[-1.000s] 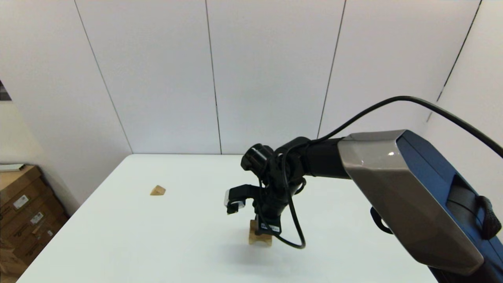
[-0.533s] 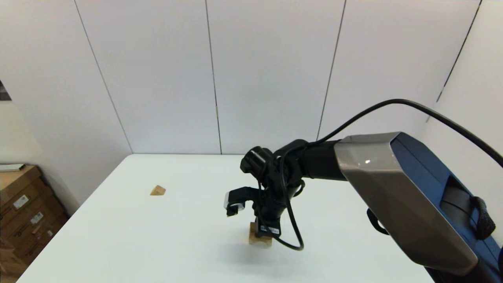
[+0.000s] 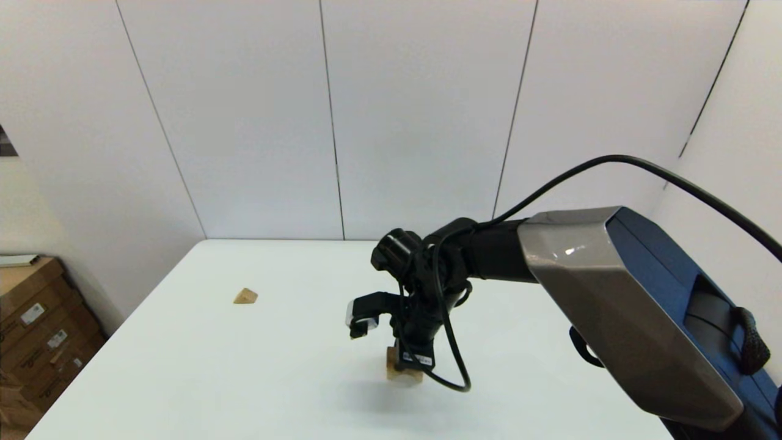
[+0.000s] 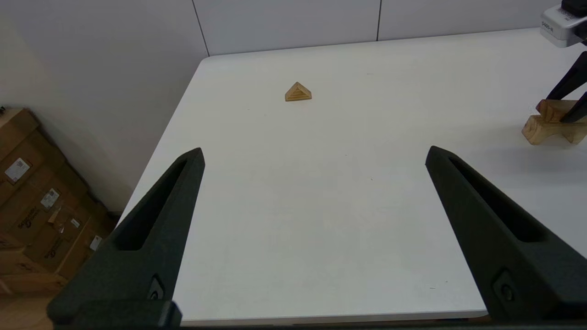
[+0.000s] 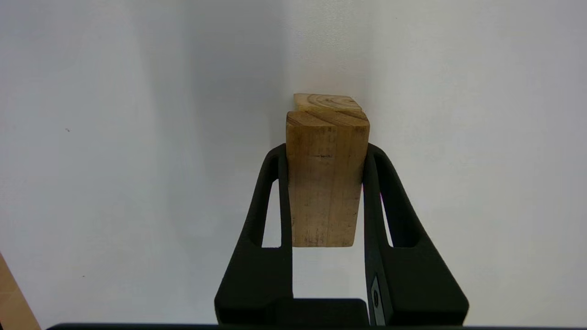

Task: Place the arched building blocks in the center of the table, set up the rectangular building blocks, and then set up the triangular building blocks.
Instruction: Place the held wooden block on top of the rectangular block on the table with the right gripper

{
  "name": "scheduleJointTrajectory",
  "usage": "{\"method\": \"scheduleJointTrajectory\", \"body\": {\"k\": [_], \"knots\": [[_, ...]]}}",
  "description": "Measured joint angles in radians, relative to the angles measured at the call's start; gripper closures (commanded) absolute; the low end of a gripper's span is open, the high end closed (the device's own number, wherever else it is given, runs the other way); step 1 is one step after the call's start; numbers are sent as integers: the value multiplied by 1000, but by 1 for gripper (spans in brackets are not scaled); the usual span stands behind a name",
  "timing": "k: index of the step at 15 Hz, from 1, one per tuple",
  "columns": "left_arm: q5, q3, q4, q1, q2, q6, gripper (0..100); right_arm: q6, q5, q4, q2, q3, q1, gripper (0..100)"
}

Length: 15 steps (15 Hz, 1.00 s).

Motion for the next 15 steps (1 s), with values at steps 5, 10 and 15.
{"method": "scheduleJointTrajectory", "body": {"k": [5, 10, 15], "knots": [[-1, 0, 0, 0, 0, 0, 0, 0, -1, 0, 0, 0, 0, 100], [0, 0, 0, 0, 0, 0, 0, 0, -1, -1, 1, 0, 0, 100], [0, 0, 0, 0, 0, 0, 0, 1, -1, 0, 3, 0, 0, 100]]}}
